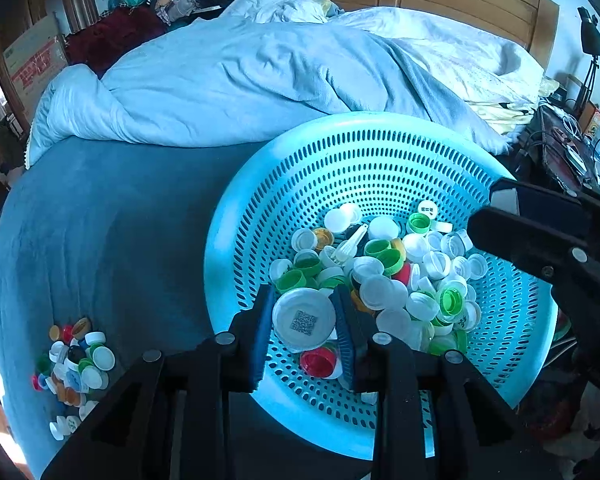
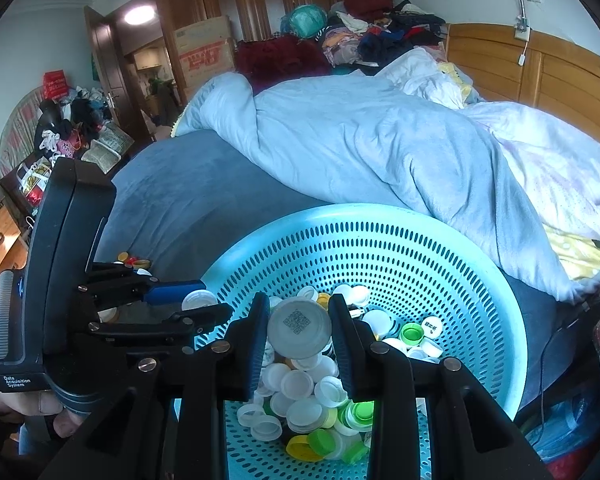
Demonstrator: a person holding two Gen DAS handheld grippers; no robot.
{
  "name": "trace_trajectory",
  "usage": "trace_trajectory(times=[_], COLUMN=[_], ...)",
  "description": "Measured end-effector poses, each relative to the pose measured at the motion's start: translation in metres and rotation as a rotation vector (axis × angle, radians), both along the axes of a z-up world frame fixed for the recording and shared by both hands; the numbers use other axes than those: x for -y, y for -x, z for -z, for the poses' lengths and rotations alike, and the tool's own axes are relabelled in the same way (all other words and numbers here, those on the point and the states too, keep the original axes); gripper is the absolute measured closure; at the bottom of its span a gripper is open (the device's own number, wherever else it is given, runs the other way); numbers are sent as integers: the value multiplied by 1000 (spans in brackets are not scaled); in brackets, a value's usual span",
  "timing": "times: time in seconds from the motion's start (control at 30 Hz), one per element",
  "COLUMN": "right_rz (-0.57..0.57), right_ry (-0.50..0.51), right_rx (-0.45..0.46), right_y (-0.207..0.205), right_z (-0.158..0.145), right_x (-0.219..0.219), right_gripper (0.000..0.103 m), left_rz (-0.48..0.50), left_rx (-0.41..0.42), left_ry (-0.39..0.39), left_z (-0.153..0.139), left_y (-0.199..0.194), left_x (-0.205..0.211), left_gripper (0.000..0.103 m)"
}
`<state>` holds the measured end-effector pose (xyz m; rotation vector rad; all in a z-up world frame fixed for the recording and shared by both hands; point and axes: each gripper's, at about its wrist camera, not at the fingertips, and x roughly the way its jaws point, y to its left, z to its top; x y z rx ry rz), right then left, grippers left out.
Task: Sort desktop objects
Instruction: 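Move the left gripper back to the cap pile, then grasp the plain white cap with the left gripper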
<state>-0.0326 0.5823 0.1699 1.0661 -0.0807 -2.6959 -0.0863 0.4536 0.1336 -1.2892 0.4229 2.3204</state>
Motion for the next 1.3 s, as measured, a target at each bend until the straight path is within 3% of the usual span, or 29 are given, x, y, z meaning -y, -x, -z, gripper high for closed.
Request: trace_trajectory(times=[0.07,0.1,0.4,0.6,0.83,0.93,1.1,1.3], right_rz=[11,15,10,-103,-243,-299,-394,-500], right_ry=[4,5,25,33,29,14,-27,-62], right_rx=[-7,-10,-17,-9,71,99,153,196], right_y=[-1,-1,-9,-24,-30,-32,-41,-44], right_z=[-1,-2,-2,13,48,59,82,103], right_x=[-2,-3,4,50,119,146,191,243], right_gripper=[51,44,39,39,39,39,39,39], left_rz=[-2,-2,-44,-228,-574,-701,-796,-785], left_rx=[-24,-35,-47,-119,-83,-53,-15,-6], left_ry=[8,11,-12,-52,-78,-87,-121,-143], left_z=[-1,-2,-4,2,51,75,104,120], left_y=[-2,-3,-6,-21,-43,-56,-80,-82], left_x=[-1,-1,26,144,326,384,430,439], left_gripper=[55,54,52,52,52,52,52,52])
